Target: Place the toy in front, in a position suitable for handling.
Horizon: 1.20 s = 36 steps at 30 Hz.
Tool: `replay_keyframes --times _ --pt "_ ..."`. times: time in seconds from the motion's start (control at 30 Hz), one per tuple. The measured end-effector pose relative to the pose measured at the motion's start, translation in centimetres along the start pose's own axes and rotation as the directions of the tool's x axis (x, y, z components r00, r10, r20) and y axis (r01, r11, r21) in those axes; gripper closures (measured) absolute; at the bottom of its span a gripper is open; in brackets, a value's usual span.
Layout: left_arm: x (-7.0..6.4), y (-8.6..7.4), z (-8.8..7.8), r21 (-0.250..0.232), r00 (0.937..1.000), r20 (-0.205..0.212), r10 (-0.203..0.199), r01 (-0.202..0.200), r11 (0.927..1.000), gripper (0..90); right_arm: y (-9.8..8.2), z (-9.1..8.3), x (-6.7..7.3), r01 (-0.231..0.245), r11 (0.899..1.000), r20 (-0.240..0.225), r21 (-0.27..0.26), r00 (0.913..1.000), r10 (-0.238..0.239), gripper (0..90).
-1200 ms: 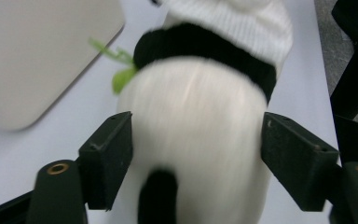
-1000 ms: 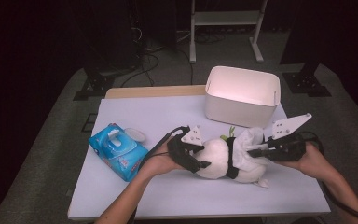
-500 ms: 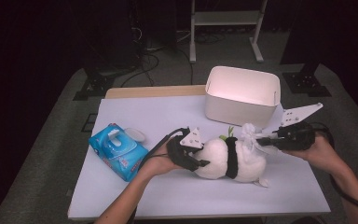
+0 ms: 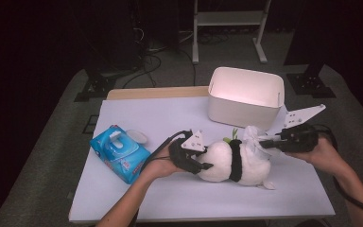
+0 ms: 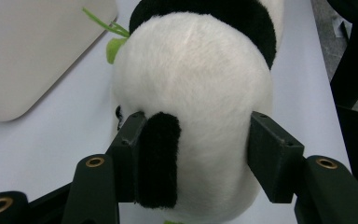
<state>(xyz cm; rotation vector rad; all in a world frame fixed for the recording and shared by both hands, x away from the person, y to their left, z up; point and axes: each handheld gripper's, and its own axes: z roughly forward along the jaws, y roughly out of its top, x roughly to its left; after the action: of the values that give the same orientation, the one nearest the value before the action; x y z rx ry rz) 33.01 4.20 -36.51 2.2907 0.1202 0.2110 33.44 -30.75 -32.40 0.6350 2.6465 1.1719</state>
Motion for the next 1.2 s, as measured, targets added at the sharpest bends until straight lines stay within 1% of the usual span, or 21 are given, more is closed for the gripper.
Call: replay_keyframes --times 0.1,0.13,0.17,0.2,0.23,0.27,0.33,0.4,0.57,0.63,0.73,0.77,0.8,0.87,0.93,1.0,1.13,1.2 --pt "0.1 0.0 0.0 0.004 1.0 -0.002 -0.001 0.001 1.0 42.9 -0.5 -0.3 -0.3 -0.013 1.0 0.019 0.01 0.9997 0.013 80.9" --pt "0.1 0.0 0.0 0.006 1.0 -0.003 0.001 -0.001 1.0 42.9 -0.6 -0.4 -0.3 -0.019 1.0 0.017 0.01 0.9997 0.019 80.9" --pt "0.0 0.1 0.0 0.004 1.0 -0.004 -0.001 0.001 1.0 43.0 -0.8 -0.4 -0.4 -0.026 1.0 0.007 0.003 0.9997 0.026 81.2" --pt "0.1 0.2 0.0 0.009 0.9999 -0.006 0.01 -0.01 0.9999 43.0 -0.9 -0.4 -0.3 -0.029 1.0 0.002 -0.004 0.9996 0.029 81.2" --pt "0.1 0.3 0.0 0.004 0.9999 -0.006 0.009 -0.009 1.0 43.1 -0.9 -0.3 -0.2 -0.03 0.999 -0.004 -0.011 0.9995 0.03 81.4" --pt "0.1 0.4 0.0 0.005 0.9999 -0.006 0.014 -0.014 0.9999 43.3 -0.9 -0.3 -0.1 -0.026 1.0 -0.01 -0.016 0.9996 0.026 81.6" --pt "0.2 0.6 0.0 -0.004 1.0 -0.002 0.009 -0.009 1.0 43.5 -0.7 -0.2 0.3 -0.018 0.999 -0.033 -0.029 0.9993 0.017 81.9" --pt "0.2 0.8 0.0 -0.013 1.0 0.001 0.009 -0.009 0.9999 43.7 -0.5 0.0 0.7 -0.009 1.0 -0.047 -0.029 0.9989 0.007 82.0" --pt "0.1 1.5 0.1 -0.026 0.9997 -0.005 0.024 -0.024 0.9994 43.7 0.9 1.1 2.1 0.044 0.999 -0.079 -0.019 0.9959 -0.046 82.1" --pt "0.0 1.7 0.1 -0.029 0.9996 -0.007 0.026 -0.026 0.9992 43.7 1.4 1.7 2.6 0.064 0.998 -0.093 -0.018 0.9935 -0.065 82.0" --pt "0.0 1.8 0.1 -0.028 0.9997 -0.009 0.023 -0.023 0.9993 43.5 2.1 2.6 3.4 0.11 0.994 -0.103 0.001 0.9887 -0.109 82.1" --pt "0.1 1.6 0.0 -0.029 0.9998 -0.005 0.02 -0.02 0.9994 43.1 2.2 2.8 3.4 0.112 0.994 -0.096 0.011 0.9892 -0.11 82.2" --pt "0.2 1.5 0.0 -0.041 1.0 0.003 0.007 -0.007 0.9992 42.4 2.1 2.8 3.3 0.109 0.994 -0.096 0.011 0.9896 -0.107 82.4" --pt "0.3 1.3 0.0 -0.058 0.9999 0.012 -0.005 0.006 0.9983 40.8 1.8 2.7 3.0 0.101 0.995 -0.095 0.016 0.9905 -0.099 82.7" --pt "0.4 1.2 0.0 -0.08 0.9997 0.019 -0.016 0.017 0.9966 38.2 1.4 2.6 2.9 0.085 0.996 -0.095 0.015 0.992 -0.083 82.9" --pt "0.5 1.2 -0.1 -0.099 0.9993 0.028 -0.025 0.028 0.9948 36.5 1.1 2.4 2.8 0.083 0.996 -0.089 0.015 0.9927 -0.082 82.9" --pt "0.7 1.1 -0.4 -0.123 0.9981 0.044 -0.044 0.049 0.9912 34.5 0.5 2.0 2.8 0.074 0.997 -0.085 0.011 0.9937 -0.073 83.0" --pt "0.9 1.0 -0.5 -0.127 0.9973 0.048 -0.056 0.061 0.99 33.0 0.2 1.8 2.7 0.067 0.998 -0.084 0.01 0.9943 -0.066 83.0"
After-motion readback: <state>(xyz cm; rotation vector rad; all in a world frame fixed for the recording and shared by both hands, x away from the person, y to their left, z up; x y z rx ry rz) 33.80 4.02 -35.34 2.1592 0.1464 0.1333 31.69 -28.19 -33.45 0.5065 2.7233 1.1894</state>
